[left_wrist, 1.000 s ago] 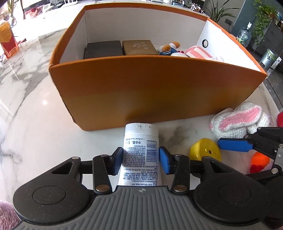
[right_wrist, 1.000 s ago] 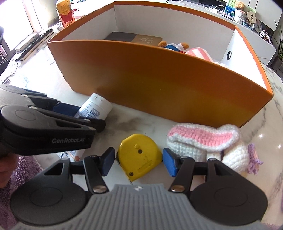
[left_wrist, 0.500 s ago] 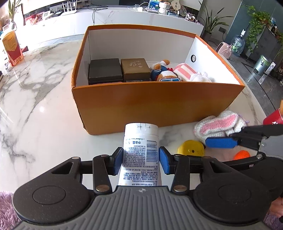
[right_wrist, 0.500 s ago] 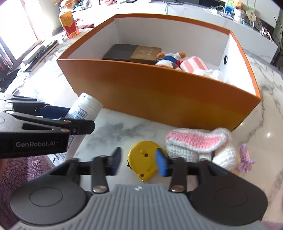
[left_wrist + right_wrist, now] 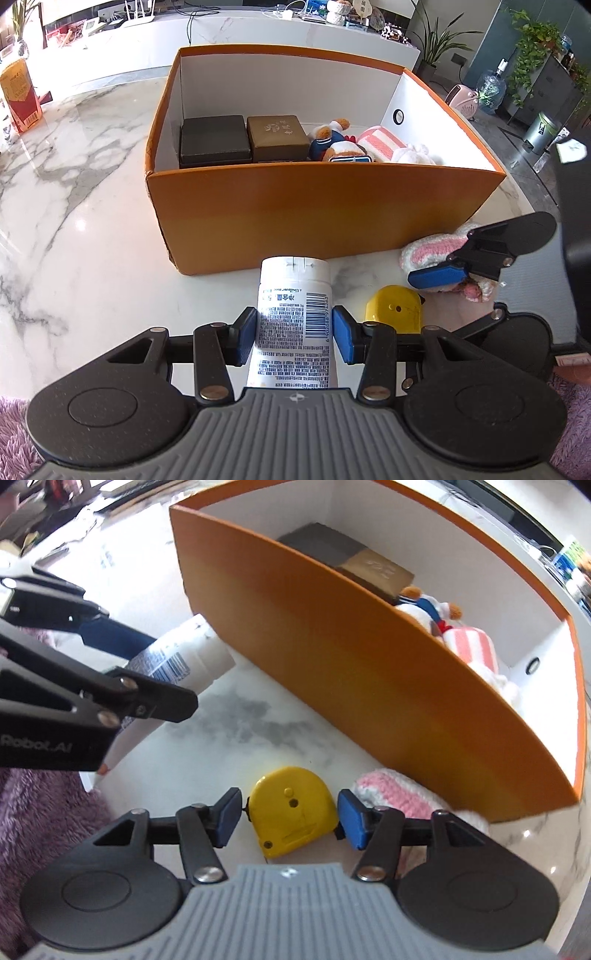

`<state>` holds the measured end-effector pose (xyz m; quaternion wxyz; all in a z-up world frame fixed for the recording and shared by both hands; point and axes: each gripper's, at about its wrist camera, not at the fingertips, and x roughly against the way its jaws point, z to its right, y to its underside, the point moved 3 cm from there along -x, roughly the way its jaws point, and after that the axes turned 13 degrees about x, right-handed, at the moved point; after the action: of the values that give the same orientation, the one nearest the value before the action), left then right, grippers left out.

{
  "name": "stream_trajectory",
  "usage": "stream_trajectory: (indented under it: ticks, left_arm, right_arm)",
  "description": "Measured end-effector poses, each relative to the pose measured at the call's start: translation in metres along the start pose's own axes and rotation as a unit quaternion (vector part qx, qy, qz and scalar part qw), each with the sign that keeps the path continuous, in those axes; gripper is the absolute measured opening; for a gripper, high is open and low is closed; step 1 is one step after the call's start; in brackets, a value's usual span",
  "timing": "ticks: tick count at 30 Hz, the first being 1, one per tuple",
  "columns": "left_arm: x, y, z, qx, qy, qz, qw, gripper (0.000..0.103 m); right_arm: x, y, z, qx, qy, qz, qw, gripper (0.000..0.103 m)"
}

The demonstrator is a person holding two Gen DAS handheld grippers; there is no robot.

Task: Organize objects
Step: 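Carry the tape measure and Vaseline tube over the orange box with both tools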

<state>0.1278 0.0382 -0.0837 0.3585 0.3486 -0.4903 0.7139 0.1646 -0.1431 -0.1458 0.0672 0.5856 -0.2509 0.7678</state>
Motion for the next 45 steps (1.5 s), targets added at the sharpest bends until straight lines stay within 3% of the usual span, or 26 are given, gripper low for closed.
stream_trajectory:
  ticks: [5, 15, 24, 31, 37, 42, 45]
  left_arm:
    - [-0.001, -0.001, -0.001, 0.002, 0.002, -0.003, 1.0000, 0.051]
    - [0.008, -0.003, 0.003, -0.004, 0.014, 0.004, 0.9999, 0.051]
    - [0.049, -0.017, 0.017, -0.011, 0.070, 0.025, 0.9972, 0.051]
    - [0.077, -0.067, 0.016, -0.009, 0.086, 0.071, 0.9937, 0.051]
    - [0.064, -0.115, 0.013, -0.020, 0.066, 0.092, 0.9933, 0.051]
    - [0.038, -0.140, 0.009, -0.018, 0.057, 0.086, 0.9945, 0.051]
    - [0.027, -0.149, 0.003, -0.012, 0.054, 0.082, 0.9951, 0.051]
  right_arm:
    - [-0.010, 0.002, 0.006, -0.004, -0.018, -0.017, 1.000, 0.064]
    - [-0.002, 0.005, 0.003, -0.014, -0.010, -0.014, 1.000, 0.062]
    - [0.075, -0.009, 0.008, -0.030, -0.003, 0.074, 0.997, 0.062]
    - [0.121, -0.035, 0.038, -0.036, 0.040, 0.119, 0.991, 0.062]
    - [0.092, -0.072, 0.094, -0.083, 0.054, 0.111, 0.989, 0.062]
    - [0.054, -0.101, 0.138, -0.150, 0.039, 0.097, 0.983, 0.062]
    - [0.034, -0.113, 0.161, -0.204, 0.020, 0.098, 0.974, 0.062]
